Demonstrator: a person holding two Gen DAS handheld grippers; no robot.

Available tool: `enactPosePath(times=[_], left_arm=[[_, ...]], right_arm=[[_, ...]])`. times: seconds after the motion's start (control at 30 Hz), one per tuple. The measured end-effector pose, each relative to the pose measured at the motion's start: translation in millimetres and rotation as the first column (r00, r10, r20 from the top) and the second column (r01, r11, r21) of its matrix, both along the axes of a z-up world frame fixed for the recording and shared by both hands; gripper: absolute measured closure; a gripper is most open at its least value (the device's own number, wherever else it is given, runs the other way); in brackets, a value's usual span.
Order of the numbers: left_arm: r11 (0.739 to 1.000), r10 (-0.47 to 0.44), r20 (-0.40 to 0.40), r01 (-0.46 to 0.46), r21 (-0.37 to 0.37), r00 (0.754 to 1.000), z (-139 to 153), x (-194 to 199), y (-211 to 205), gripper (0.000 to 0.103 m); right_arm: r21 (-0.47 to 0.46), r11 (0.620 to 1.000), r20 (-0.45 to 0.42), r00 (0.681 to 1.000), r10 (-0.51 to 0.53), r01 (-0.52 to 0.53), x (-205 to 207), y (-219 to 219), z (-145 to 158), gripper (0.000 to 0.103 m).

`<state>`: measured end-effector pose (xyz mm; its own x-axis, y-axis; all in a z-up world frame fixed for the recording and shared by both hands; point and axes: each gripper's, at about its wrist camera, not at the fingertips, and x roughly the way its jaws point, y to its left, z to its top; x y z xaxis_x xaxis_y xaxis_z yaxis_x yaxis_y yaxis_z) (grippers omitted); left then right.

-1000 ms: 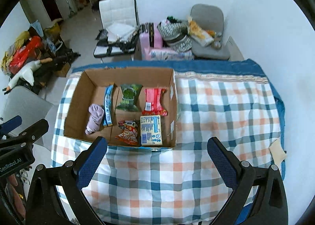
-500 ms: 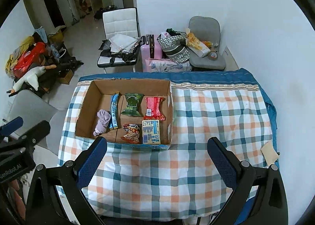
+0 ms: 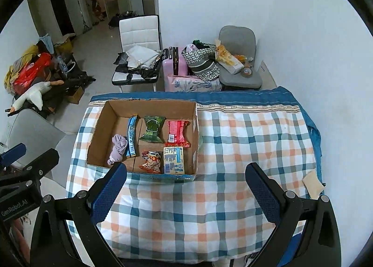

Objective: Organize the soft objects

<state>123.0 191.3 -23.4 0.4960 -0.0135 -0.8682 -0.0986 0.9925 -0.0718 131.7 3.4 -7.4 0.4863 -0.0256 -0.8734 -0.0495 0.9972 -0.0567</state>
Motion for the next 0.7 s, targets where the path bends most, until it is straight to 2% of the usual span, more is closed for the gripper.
enactPosePath(times=[0.7], left_arm=[[1.000,0.027,0.017,-0.027,0.003,1.000,6.2,-5.7,1.9,0.004]], right_arm=[[-0.001,1.000,0.011,1.000,0.000,0.000,0.5,-2.8,4.7,0.000]])
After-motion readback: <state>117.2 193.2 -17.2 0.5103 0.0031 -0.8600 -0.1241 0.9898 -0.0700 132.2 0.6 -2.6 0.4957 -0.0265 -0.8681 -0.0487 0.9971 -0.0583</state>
